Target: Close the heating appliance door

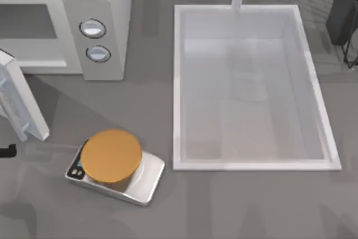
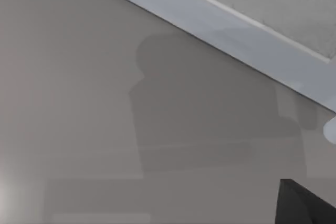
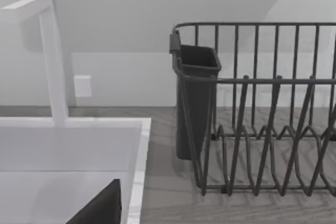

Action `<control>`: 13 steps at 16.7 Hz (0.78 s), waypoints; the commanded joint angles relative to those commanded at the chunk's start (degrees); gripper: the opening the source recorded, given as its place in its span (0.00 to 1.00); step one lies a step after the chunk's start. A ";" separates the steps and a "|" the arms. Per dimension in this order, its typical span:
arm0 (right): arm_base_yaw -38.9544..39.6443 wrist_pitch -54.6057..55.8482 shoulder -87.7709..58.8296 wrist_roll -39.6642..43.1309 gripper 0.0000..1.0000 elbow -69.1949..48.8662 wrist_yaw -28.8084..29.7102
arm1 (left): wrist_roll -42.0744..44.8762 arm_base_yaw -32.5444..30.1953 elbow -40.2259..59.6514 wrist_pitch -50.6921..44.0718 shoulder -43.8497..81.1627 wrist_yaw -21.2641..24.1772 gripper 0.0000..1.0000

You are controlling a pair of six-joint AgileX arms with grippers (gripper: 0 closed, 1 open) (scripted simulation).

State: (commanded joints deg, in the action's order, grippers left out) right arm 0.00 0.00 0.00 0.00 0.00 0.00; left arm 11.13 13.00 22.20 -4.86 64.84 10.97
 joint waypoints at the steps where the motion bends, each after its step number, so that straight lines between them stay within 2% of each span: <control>1: 0.00 0.00 0.00 0.00 1.00 0.00 0.00 | -2.30 -3.06 -0.74 0.13 -1.22 -2.01 0.00; 5: 0.00 0.00 0.00 0.00 1.00 0.00 0.00 | -7.82 -9.19 -2.60 0.44 -4.36 -6.97 0.00; 13: 0.00 0.00 0.00 0.00 1.00 0.00 0.00 | -8.01 -9.37 0.34 2.23 0.04 -6.98 0.00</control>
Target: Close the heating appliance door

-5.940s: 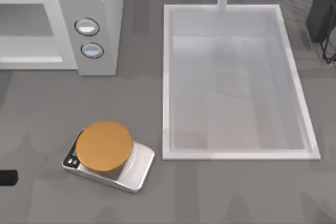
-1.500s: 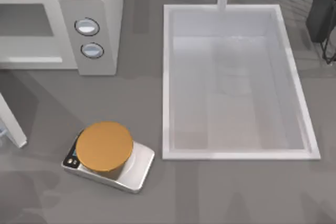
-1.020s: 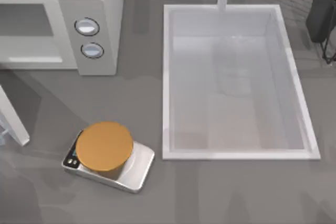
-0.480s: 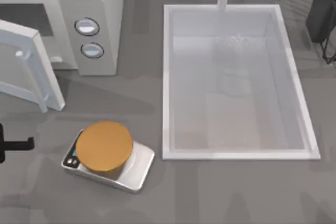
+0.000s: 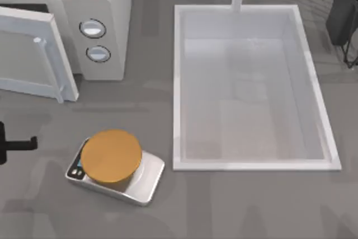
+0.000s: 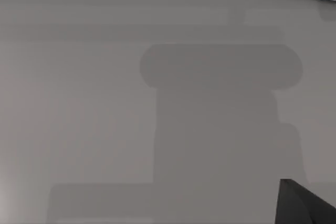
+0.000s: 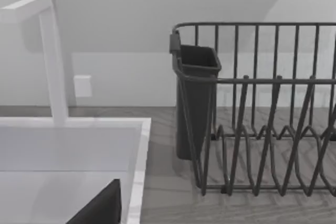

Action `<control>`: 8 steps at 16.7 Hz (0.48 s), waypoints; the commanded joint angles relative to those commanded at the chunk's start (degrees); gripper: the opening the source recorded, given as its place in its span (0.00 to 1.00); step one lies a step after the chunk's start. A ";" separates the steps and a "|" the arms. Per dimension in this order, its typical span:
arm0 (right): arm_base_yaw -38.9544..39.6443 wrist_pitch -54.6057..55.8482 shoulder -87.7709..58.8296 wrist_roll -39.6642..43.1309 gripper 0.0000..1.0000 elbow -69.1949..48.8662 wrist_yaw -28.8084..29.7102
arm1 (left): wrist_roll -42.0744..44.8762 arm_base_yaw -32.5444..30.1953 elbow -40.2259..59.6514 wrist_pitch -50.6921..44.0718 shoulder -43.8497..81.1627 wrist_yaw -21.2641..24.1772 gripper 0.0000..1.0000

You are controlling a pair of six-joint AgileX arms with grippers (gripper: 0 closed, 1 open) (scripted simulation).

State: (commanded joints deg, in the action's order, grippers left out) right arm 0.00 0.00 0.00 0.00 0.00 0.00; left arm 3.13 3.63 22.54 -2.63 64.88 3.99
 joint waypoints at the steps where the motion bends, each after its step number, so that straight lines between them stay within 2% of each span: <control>1: 0.00 0.00 0.00 0.00 1.00 0.00 0.00 | -0.08 -0.16 1.48 0.95 2.55 -0.09 0.00; 8: 0.00 0.00 0.00 0.00 1.00 0.00 0.00 | -0.84 -1.59 12.74 8.89 22.50 -0.95 0.00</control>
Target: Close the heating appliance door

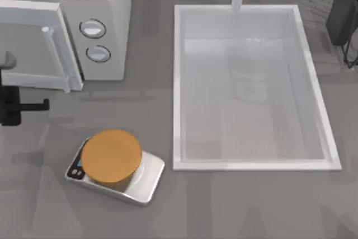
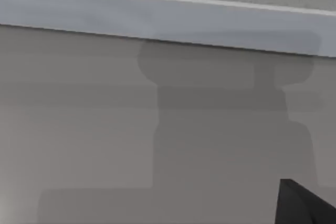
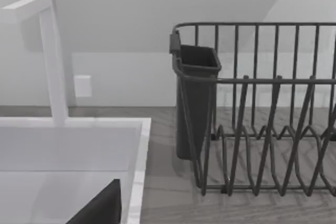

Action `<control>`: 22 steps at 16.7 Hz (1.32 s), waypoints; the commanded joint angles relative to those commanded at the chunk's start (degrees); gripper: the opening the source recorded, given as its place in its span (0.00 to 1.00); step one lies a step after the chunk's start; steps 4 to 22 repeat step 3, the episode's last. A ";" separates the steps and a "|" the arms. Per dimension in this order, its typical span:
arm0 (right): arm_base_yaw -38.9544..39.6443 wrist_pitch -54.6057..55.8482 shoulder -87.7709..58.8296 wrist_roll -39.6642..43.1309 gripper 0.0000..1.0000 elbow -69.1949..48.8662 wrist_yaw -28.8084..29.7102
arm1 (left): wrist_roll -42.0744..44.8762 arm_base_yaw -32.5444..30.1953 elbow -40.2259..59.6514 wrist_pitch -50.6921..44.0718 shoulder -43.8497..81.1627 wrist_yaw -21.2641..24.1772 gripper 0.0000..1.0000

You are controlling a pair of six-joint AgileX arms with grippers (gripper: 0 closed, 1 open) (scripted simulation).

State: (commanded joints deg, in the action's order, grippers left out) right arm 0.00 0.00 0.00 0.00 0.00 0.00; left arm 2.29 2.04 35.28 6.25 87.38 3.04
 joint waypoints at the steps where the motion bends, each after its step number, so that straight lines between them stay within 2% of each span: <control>1: 0.00 0.00 0.00 0.00 1.00 0.00 0.00 | -0.07 -0.13 0.94 0.70 1.39 -0.08 0.00; 22: 0.00 0.00 0.00 0.00 1.00 0.00 0.00 | -0.12 -0.23 1.75 1.25 2.43 -0.14 0.00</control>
